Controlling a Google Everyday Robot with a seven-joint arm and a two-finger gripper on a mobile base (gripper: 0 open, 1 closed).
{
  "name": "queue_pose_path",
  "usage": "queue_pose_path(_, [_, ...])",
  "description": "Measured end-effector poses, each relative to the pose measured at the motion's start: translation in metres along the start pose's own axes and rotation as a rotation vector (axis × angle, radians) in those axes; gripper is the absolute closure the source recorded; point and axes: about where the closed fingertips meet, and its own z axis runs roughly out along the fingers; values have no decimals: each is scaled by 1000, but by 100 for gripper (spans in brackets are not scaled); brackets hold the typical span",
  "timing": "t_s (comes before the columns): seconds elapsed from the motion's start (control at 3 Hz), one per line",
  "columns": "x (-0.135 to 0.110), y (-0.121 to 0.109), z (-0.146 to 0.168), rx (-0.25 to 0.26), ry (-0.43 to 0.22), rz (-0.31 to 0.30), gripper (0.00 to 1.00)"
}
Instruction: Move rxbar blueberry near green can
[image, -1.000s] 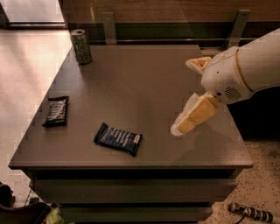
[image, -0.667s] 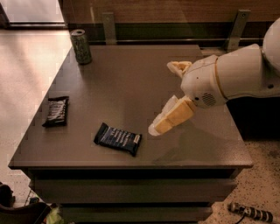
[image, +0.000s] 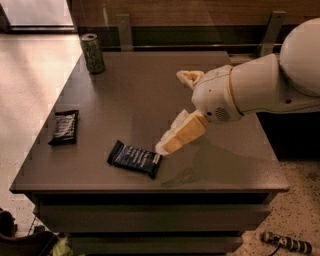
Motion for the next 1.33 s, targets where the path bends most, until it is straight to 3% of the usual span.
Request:
queue_pose_path(0.33, [5, 8, 7, 7, -11, 29, 0])
queue_pose_path(1.33, [1, 46, 44, -4, -127, 81, 0])
